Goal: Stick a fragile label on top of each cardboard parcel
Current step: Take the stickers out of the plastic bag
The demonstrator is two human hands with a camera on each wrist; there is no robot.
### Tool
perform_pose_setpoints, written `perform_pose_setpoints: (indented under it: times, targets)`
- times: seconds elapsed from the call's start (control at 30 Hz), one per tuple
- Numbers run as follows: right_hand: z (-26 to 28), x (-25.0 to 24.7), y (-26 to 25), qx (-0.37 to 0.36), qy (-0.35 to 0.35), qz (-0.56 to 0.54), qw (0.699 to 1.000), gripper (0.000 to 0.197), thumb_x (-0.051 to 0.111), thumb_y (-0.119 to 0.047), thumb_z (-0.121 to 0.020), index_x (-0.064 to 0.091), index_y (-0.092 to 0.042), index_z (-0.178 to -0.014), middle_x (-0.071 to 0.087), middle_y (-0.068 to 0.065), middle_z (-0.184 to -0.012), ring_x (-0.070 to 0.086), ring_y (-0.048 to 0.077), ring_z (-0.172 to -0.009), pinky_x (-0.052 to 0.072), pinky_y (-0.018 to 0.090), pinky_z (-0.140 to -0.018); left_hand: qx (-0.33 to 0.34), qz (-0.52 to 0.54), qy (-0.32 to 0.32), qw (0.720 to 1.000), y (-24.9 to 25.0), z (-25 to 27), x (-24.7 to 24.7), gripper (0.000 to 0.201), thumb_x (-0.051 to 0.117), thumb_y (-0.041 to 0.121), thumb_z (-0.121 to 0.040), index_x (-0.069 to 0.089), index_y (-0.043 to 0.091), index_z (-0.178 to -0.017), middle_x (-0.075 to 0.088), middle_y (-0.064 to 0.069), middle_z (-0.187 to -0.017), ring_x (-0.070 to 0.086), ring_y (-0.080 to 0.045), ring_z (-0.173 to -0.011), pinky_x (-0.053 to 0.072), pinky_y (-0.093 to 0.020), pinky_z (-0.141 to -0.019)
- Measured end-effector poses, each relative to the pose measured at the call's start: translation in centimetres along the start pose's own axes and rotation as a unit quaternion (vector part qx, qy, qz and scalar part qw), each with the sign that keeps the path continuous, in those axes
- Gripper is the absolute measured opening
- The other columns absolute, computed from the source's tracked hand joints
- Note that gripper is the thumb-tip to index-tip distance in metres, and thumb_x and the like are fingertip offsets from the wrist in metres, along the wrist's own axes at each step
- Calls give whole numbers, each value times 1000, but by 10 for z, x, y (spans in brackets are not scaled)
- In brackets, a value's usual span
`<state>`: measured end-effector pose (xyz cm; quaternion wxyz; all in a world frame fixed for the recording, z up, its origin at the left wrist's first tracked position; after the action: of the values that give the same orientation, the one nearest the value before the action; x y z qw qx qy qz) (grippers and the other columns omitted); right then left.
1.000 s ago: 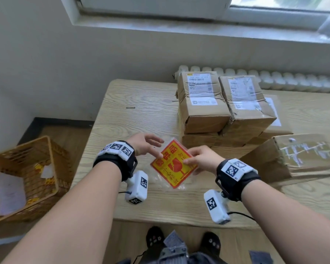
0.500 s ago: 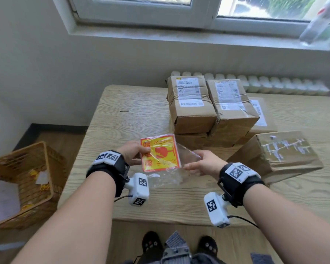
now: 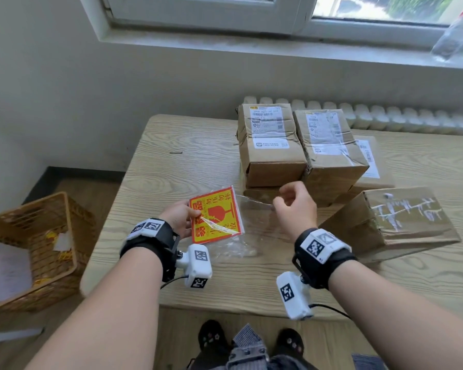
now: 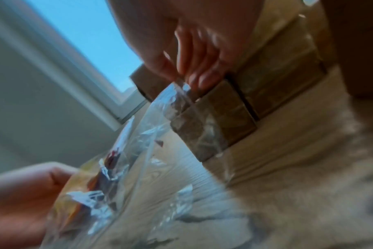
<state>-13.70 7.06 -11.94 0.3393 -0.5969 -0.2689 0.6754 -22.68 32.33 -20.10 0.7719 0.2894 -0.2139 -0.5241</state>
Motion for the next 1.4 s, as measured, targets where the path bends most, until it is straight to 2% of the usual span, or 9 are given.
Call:
perform_pose_setpoints:
  times: [0.07, 0.27, 0.43, 0.53, 0.67, 0.8, 0.9, 1.13, 1.4]
  targets:
    - [4, -3, -23, -82, 17, -10, 996, 3, 63, -22, -81, 62, -20, -81, 61, -10, -72, 58, 10, -70, 47, 24, -67, 0, -7, 1, 1000, 1, 0, -1, 28, 38, -8, -94, 54, 14, -101, 58, -8, -84, 57, -21, -73, 49, -35, -64]
    - [25, 82, -16, 16, -317, -9, 948, 39, 68, -55, -78, 73, -17, -85, 74, 3, -74, 63, 10, -57, 47, 22, -48, 12, -38, -47, 998, 8, 5, 10, 38, 36, -11, -91, 58, 20, -95, 58, -4, -85, 55, -19, -73, 45, -31, -69]
    - [31, 87, -29, -18, -358, -2, 934, 26, 69, -35, -84, 75, -15, -98, 70, 1, -82, 60, 9, -69, 48, 20, -57, 33, -91, -66, 993, 21, 7, 19, 36, 39, -18, -82, 55, 14, -76, 60, 0, -66, 52, -16, -77, 39, -29, -76]
    - [44, 93, -24, 94, -423, -95, 896, 59, 58, -61, -83, 74, -6, -101, 76, 6, -93, 72, 18, -85, 56, 30, -78, 48, -115, -57, 991, 27, 6, 14, 34, 43, -16, -81, 53, 14, -69, 67, 4, -86, 51, -15, -92, 32, -36, -92]
    - [39, 87, 2, 201, -376, -49, 903, 82, 39, -71, -87, 67, 5, -102, 74, 19, -97, 72, 29, -85, 58, 35, -72, 61, -160, -82, 982, 30, 8, 15, 54, 42, -19, -80, 61, 17, -43, 57, 4, -132, 52, -13, -104, 29, -41, -99]
    - [36, 88, 1, 218, -322, -106, 915, 28, 51, -14, -95, 58, 9, -108, 69, 21, -94, 69, 26, -73, 58, 37, -74, 122, -201, -98, 967, 47, 18, 27, 55, 43, -26, -77, 60, 14, -44, 45, -7, -147, 44, -14, -130, 47, -18, -79]
    - [41, 100, -13, 198, -356, -184, 894, 17, 53, 5, -88, 53, 3, -105, 68, 23, -89, 72, 25, -72, 62, 32, -65, 148, -180, -80, 969, 61, 16, 22, 63, 43, -30, -73, 67, 18, -41, 44, -11, -146, 42, -21, -134, 46, -38, -103]
    - [43, 85, 38, 208, -351, -88, 909, 5, 58, 7, -88, 59, 3, -92, 72, 10, -65, 72, 20, -62, 59, 27, -56, 93, -236, -100, 962, 48, 2, 17, 51, 63, -13, -76, 67, 33, -99, 56, -3, -133, 54, -19, -120, 38, -45, -109]
    - [13, 16, 90, 199, -166, 182, 949, 82, 82, -28, -69, 38, -2, -134, 57, 17, -124, 60, 33, -113, 51, 37, -93, 55, -447, -41, 892, 0, -21, 47, 70, 82, 9, -69, 54, 23, -131, 49, -9, -138, 50, -26, -125, 41, -32, -95]
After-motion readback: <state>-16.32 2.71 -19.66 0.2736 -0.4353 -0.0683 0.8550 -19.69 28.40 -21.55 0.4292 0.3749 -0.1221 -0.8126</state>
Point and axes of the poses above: each hand's wrist, its own z-axis away from the middle knuckle, its own x-axis out of the palm, y = z × x, the point moved 10 cm from there along -z, towards the middle knuckle
